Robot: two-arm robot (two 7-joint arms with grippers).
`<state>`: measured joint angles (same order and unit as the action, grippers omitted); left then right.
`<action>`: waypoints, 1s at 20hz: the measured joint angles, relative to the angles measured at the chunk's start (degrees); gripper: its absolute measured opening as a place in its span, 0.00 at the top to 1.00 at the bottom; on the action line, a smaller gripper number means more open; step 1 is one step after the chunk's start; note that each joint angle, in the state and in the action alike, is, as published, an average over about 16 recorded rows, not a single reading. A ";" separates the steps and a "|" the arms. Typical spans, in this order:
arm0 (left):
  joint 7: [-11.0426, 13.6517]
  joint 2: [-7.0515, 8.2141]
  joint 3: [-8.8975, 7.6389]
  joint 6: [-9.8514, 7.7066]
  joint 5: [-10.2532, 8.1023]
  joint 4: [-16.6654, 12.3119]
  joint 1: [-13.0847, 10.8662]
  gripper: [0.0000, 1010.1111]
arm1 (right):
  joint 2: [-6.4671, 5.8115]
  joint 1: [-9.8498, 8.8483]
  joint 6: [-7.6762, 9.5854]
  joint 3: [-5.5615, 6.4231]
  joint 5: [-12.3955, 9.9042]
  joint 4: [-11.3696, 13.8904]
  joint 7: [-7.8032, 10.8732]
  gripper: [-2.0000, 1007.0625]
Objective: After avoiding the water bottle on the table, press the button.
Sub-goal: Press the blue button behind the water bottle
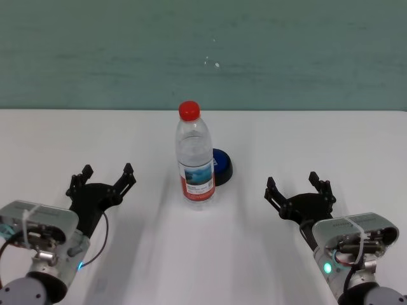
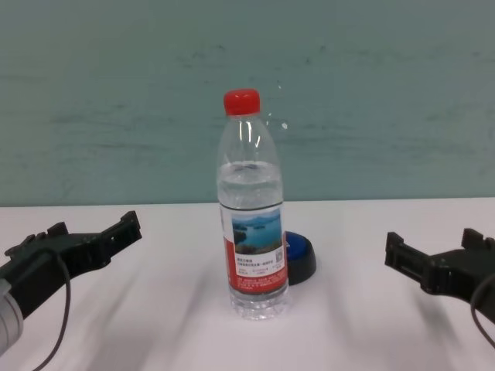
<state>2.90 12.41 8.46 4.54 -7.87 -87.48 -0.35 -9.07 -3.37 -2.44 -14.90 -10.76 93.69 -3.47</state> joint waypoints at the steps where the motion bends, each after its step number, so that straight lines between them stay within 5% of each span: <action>1: 0.00 0.00 0.00 0.00 0.00 0.00 0.00 0.01 | 0.00 0.00 0.00 0.00 0.00 0.00 0.00 0.00; 20: 0.00 0.00 0.00 0.00 0.00 0.00 0.00 0.01 | 0.00 0.00 0.00 0.00 0.00 0.00 0.00 0.00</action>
<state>2.90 12.41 8.46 4.54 -7.87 -87.48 -0.35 -9.07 -3.37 -2.44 -14.90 -10.76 93.69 -3.47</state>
